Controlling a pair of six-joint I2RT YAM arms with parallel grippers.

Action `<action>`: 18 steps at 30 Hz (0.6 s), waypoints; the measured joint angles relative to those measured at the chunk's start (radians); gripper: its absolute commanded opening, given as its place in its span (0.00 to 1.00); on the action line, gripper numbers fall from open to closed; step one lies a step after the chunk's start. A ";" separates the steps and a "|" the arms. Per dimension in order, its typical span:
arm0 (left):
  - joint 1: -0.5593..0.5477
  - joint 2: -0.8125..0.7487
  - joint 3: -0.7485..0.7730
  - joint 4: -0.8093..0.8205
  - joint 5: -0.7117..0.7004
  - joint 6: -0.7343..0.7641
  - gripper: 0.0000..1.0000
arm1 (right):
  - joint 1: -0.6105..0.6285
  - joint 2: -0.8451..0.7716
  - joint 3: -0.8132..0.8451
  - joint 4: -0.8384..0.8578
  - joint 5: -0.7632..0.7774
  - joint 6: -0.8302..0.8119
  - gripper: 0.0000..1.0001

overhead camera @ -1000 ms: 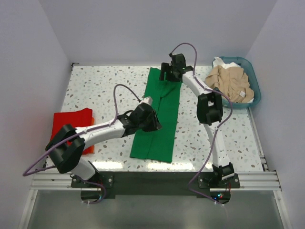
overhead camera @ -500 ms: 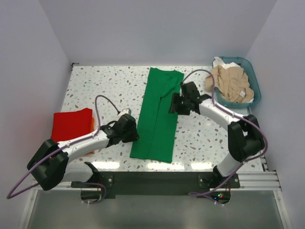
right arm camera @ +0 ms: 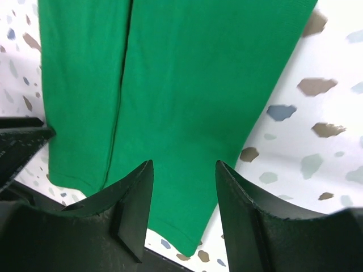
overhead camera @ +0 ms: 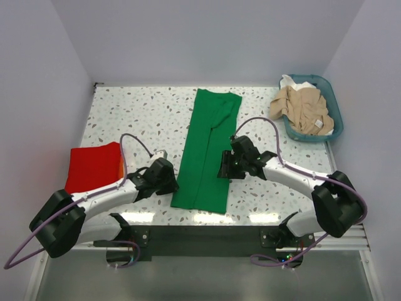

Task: Fold and stack the t-shirts
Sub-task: Fold the tshirt

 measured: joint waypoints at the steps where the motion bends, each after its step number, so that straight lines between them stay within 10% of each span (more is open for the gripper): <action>1: 0.000 -0.003 -0.003 0.003 0.000 -0.003 0.47 | 0.011 0.000 -0.011 0.008 0.000 0.009 0.49; 18: 0.000 -0.015 -0.013 0.014 0.025 -0.003 0.47 | 0.115 0.094 -0.055 0.054 0.071 0.055 0.47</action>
